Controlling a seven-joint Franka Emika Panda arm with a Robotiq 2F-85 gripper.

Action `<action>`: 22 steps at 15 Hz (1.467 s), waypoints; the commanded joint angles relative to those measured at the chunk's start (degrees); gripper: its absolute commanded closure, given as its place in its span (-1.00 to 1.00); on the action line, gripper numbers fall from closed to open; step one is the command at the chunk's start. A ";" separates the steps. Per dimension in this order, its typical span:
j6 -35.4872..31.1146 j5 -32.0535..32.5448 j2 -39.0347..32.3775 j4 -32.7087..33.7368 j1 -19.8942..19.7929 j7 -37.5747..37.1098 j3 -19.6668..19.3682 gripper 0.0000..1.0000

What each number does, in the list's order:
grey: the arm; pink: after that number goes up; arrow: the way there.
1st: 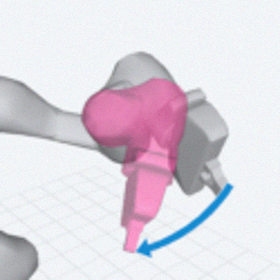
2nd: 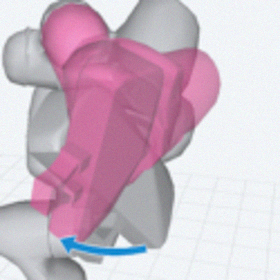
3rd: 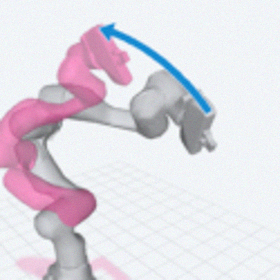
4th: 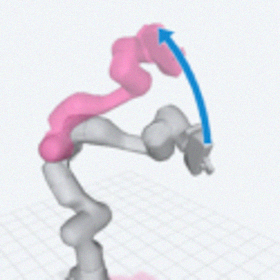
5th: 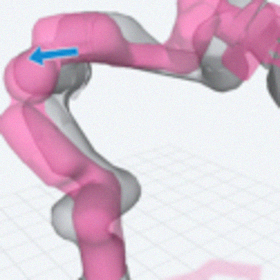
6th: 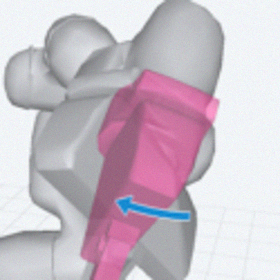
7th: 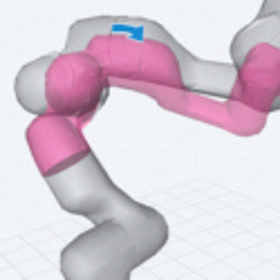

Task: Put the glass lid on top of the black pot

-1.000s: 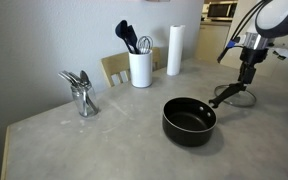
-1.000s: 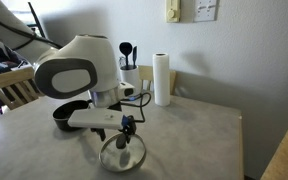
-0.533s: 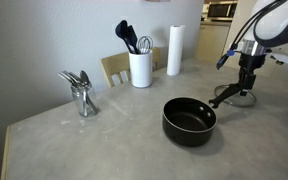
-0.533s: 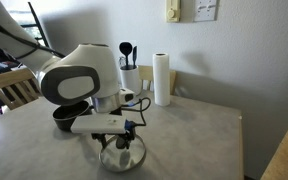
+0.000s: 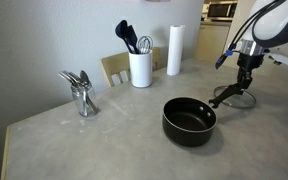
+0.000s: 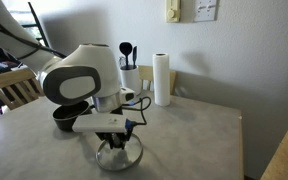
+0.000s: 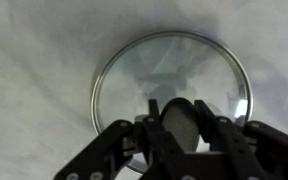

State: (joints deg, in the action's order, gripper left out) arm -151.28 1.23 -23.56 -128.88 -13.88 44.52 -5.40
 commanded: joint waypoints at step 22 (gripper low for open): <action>4.03 22.11 14.03 3.05 6.41 -22.28 -3.18 0.72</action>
State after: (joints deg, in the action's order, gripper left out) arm -150.19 22.20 -11.14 -127.36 -8.31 21.76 -9.53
